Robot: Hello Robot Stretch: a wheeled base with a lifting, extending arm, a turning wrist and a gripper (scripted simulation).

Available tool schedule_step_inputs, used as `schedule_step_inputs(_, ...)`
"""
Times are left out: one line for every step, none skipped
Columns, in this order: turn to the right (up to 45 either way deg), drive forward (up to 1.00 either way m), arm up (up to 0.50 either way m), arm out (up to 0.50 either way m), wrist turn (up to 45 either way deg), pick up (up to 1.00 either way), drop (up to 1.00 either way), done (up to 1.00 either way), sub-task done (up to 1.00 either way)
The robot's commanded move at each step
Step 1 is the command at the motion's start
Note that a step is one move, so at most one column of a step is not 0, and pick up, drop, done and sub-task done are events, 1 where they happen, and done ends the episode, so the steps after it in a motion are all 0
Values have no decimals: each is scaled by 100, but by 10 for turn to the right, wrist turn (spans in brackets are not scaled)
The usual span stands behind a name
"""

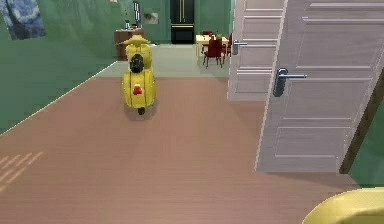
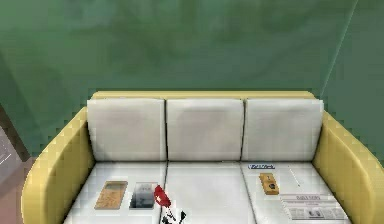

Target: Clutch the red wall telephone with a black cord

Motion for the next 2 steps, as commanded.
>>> schedule_step_inputs(0,0,0,0,0,100,0,0,0)
schedule_step_inputs(0,0,10,0,0,0,0,0,0)
